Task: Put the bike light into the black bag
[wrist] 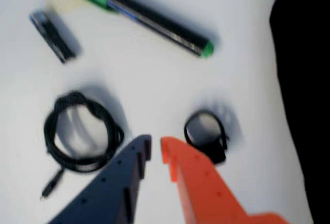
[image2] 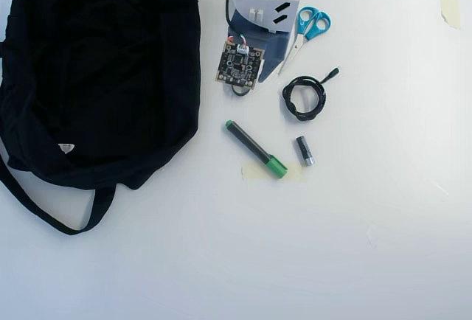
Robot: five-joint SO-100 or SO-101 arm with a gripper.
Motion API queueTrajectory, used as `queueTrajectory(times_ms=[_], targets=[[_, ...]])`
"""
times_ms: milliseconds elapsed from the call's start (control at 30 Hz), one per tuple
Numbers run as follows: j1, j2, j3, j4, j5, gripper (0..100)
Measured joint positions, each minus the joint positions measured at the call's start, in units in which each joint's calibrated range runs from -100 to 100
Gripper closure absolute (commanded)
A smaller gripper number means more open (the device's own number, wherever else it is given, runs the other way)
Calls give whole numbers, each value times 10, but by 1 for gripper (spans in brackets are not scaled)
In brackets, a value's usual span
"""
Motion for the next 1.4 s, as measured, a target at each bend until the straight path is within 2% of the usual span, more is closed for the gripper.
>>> queueTrajectory(times_ms=[367,1233,1300,1400], targets=[[0,0,0,100,0,98],[0,0,0,106,1,98],[-1,0,0,106,14,98],[-2,0,0,107,63,98]])
